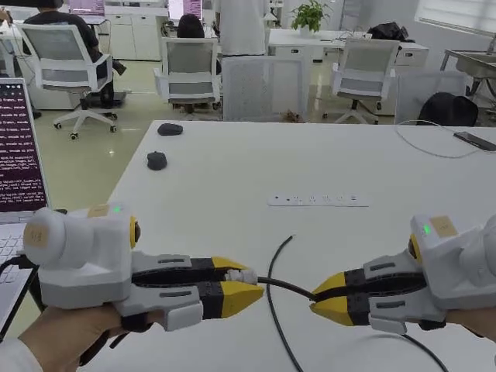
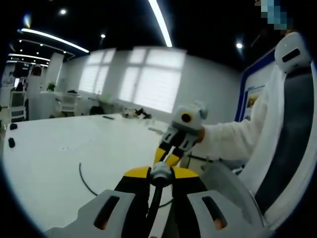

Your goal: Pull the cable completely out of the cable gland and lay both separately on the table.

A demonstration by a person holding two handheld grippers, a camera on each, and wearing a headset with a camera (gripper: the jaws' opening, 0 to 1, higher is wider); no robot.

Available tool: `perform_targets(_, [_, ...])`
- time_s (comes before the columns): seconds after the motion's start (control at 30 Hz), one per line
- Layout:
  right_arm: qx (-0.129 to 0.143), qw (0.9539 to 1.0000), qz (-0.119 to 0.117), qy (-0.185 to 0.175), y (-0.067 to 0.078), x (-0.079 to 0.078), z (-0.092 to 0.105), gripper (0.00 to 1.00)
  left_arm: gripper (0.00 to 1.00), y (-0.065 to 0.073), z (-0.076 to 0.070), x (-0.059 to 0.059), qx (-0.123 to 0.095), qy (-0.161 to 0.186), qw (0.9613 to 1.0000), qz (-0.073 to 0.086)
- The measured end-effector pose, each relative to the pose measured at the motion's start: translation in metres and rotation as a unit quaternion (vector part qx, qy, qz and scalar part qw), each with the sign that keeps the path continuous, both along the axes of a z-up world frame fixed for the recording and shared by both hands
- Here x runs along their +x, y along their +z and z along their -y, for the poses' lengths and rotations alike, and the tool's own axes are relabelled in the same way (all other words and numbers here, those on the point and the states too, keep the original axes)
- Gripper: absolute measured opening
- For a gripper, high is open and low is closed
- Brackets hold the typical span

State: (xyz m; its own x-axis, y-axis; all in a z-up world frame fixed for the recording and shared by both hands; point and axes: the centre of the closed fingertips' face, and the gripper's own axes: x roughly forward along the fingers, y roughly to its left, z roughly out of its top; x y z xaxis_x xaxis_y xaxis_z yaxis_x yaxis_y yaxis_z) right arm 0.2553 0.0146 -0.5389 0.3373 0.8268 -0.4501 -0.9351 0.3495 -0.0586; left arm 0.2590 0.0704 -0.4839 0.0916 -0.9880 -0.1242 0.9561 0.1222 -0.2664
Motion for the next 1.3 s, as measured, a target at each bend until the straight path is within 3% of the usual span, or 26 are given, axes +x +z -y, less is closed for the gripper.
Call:
perform_targets(0.4, [-0.014, 0.9999, -0.005, 0.004, -0.004, -0.006, 0.001, 0.06, 0.17, -0.001, 0.003, -0.009, -0.007, -0.011, 0.9999, 0.003])
perform_targets(0.57, [-0.006, 0.9999, -0.005, -0.011, 0.000, -0.004, 0.004, 0.15, 0.17, 0.002, 0.007, -0.009, -0.008, -0.014, 0.9999, 0.005])
perform_targets(0.83, [0.004, 0.9989, 0.041, -0.023, 0.021, 0.004, -0.009, 0.33, 0.17, 0.003, 0.010, -0.010, -0.007, -0.016, 0.9998, 0.009])
perform_targets(1.1, [0.018, 0.9977, 0.061, 0.024, 0.040, -0.002, -0.035, 0.26, 0.17, 0.002, 0.011, -0.011, -0.005, -0.018, 0.9998, 0.010])
perform_targets(1.3, [0.020, 0.9974, 0.057, 0.040, 0.039, -0.003, -0.042, 0.20, 0.17, 0.003, 0.010, -0.012, -0.007, -0.018, 0.9998, 0.011])
